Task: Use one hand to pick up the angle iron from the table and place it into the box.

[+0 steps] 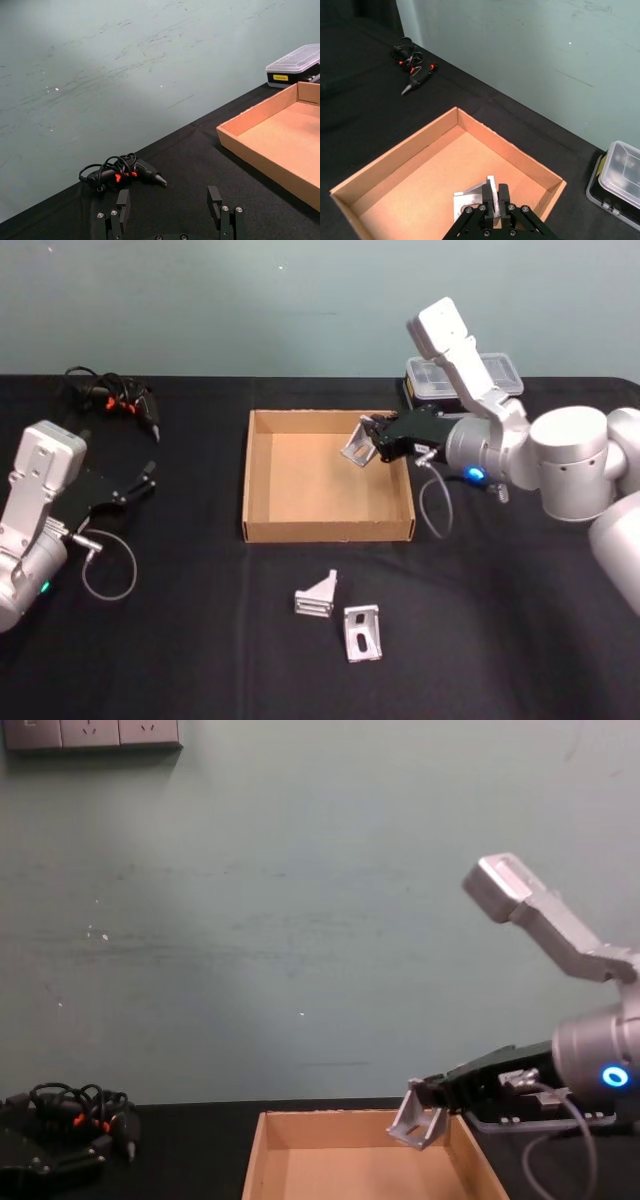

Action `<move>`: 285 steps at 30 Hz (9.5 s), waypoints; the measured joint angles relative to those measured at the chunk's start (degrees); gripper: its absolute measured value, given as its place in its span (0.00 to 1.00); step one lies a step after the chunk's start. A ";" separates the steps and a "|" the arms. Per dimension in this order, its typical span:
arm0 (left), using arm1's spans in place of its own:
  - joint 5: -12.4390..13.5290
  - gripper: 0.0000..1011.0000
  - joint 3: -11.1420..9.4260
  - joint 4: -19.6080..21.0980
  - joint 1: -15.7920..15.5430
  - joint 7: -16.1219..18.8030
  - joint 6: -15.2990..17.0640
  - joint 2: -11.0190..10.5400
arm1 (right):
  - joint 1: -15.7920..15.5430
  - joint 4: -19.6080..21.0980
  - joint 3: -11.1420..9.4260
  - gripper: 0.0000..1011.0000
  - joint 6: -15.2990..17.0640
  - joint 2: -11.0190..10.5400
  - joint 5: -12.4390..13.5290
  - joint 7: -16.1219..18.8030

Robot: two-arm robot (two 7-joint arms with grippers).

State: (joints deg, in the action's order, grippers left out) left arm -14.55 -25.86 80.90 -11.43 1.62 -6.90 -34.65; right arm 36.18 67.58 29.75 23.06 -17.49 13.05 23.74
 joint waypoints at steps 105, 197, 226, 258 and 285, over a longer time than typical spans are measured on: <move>0.00 1.00 0.00 0.00 0.00 0.00 0.00 0.00 | -30.81 38.00 -8.41 0.99 5.55 -14.51 6.47 0.99; 0.00 1.00 0.00 0.00 0.00 0.00 0.00 0.00 | -25.52 31.88 0.67 0.06 8.01 -16.55 7.18 3.66; 0.00 1.00 0.00 -0.01 0.00 0.00 0.00 0.00 | -11.73 23.25 -0.96 0.06 8.15 -9.95 4.31 -0.83; 0.00 1.00 0.00 0.00 0.00 0.00 0.00 0.00 | 2.15 -4.61 3.65 0.06 1.58 3.80 -3.68 1.04; 0.00 1.00 0.00 0.00 0.00 0.00 0.00 0.00 | 1.85 -3.82 3.59 0.81 1.71 3.43 -3.60 0.77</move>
State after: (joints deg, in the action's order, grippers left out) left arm -14.55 -25.86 80.90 -11.43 1.62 -6.91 -34.65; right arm 38.03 63.76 33.34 24.77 -14.06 9.46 24.51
